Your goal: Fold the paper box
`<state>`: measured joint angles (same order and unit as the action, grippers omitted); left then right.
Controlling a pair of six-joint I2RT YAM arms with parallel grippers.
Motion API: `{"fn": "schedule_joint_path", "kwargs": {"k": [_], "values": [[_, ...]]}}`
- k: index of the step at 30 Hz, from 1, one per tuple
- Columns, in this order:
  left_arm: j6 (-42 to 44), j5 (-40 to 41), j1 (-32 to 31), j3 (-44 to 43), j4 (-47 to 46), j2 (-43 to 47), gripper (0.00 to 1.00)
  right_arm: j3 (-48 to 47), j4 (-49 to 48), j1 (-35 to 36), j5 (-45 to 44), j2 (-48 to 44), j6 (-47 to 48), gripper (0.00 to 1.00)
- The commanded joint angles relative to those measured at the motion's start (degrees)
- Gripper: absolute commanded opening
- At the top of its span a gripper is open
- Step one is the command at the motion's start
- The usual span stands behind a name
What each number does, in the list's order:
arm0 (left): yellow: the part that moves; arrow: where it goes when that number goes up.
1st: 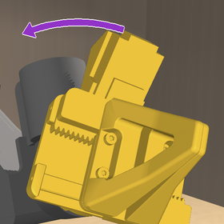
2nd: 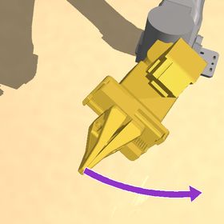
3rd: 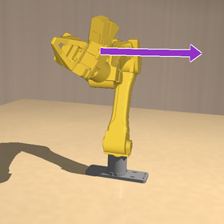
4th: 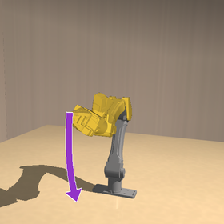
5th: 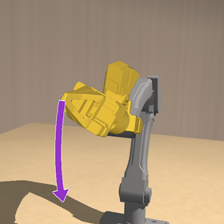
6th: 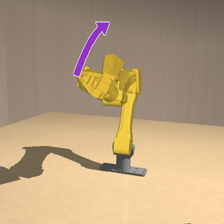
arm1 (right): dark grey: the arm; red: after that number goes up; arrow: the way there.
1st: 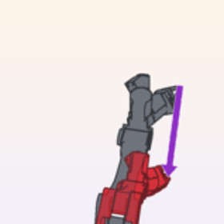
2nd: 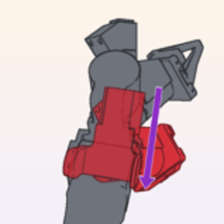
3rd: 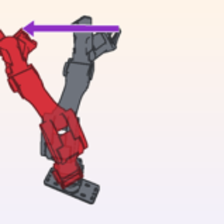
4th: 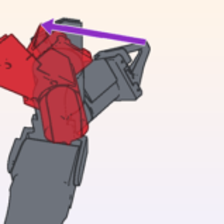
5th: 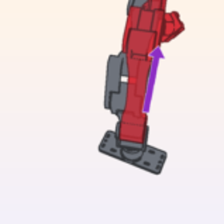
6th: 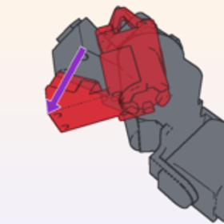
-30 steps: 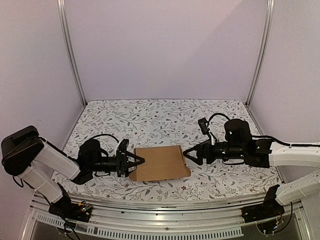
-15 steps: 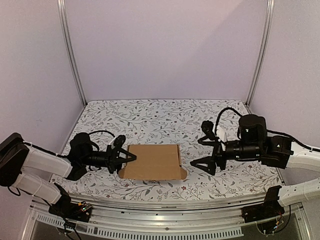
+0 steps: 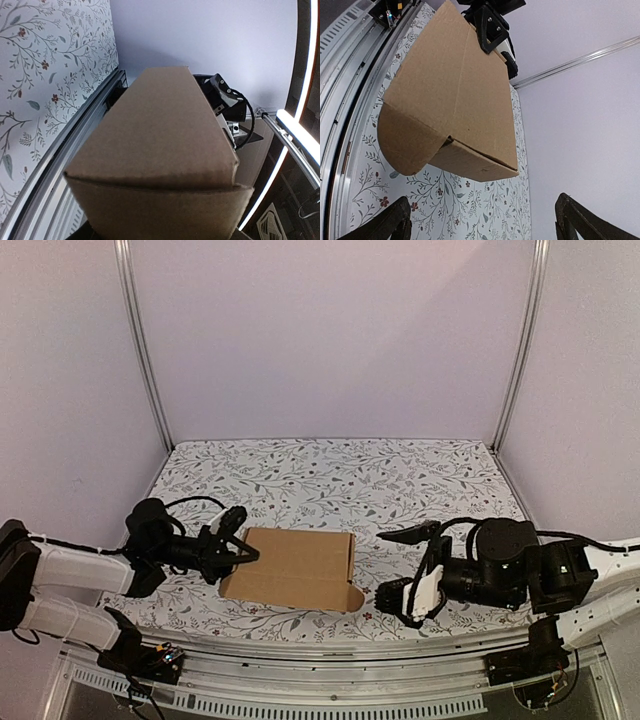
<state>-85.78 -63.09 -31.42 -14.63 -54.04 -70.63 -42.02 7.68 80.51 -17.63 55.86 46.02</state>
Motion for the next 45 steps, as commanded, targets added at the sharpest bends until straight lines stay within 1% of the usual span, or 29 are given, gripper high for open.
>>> {"fn": "schedule_joint_path", "kwargs": {"k": [1, 3, 5, 7, 11, 13, 17, 19, 21, 26, 29, 34, 41, 45], "values": [[-0.54, -4.30, 0.83, -1.93, 1.96, 2.73, 0.00, 1.45, -8.47, 3.15, -12.56, 1.21, 15.32, 0.99], [-1.50, -5.47, 0.82, -1.98, 0.67, 3.50, 0.00, 2.53, -12.10, 4.60, -13.50, 2.07, 18.05, 0.99], [-1.83, -6.22, 0.83, -1.95, 0.61, 4.69, 0.00, 3.27, -14.94, 6.61, -13.49, 2.60, 23.61, 0.99], [-1.76, -6.99, 0.79, -2.01, 1.15, 5.92, 0.00, 2.49, -15.17, 8.65, -14.11, 3.06, 28.05, 0.99], [-2.40, -7.75, 0.79, -2.13, 1.04, 8.75, 0.00, 1.76, -15.09, 12.12, -14.88, 3.73, 32.88, 0.99], [-1.74, -8.15, 0.75, -1.85, 1.12, 10.79, 0.00, 2.12, -16.73, 13.47, -15.00, 3.80, 34.90, 0.99], [-1.26, -8.11, 0.57, -1.22, 3.18, 14.29, 0.00, 3.51, -22.97, 15.17, -16.13, 5.66, 41.12, 0.99], [-0.58, -8.02, 0.49, -0.71, 4.75, 15.72, 0.00, 4.09, -26.65, 15.54, -16.71, 7.49, 46.42, 0.99], [0.02, -7.99, 0.40, -0.37, 6.56, 16.64, 0.00, 3.57, -28.02, 15.55, -16.94, 8.93, 49.20, 0.99], [-0.34, -7.92, -0.29, -0.04, 7.58, 17.99, 0.00, 1.57, -28.36, 15.55, -15.66, 10.55, 51.92, 0.99], [1.07, -8.01, -0.46, -0.30, 10.12, 18.78, 0.00, 0.59, -29.04, 15.56, -15.68, 12.21, 53.49, 0.99], [2.14, -8.10, -1.19, -0.13, 11.32, 19.02, 0.00, 0.06, -30.97, 15.47, -16.41, 15.48, 56.57, 0.99], [3.53, -8.04, -2.61, -0.39, 13.19, 20.36, 0.00, -1.60, -32.90, 15.32, -15.70, 17.83, 57.01, 0.99], [4.87, -8.00, -3.20, -0.70, 15.28, 21.21, 0.00, -2.46, -33.41, 15.20, -15.51, 18.77, 56.73, 0.95]]}}
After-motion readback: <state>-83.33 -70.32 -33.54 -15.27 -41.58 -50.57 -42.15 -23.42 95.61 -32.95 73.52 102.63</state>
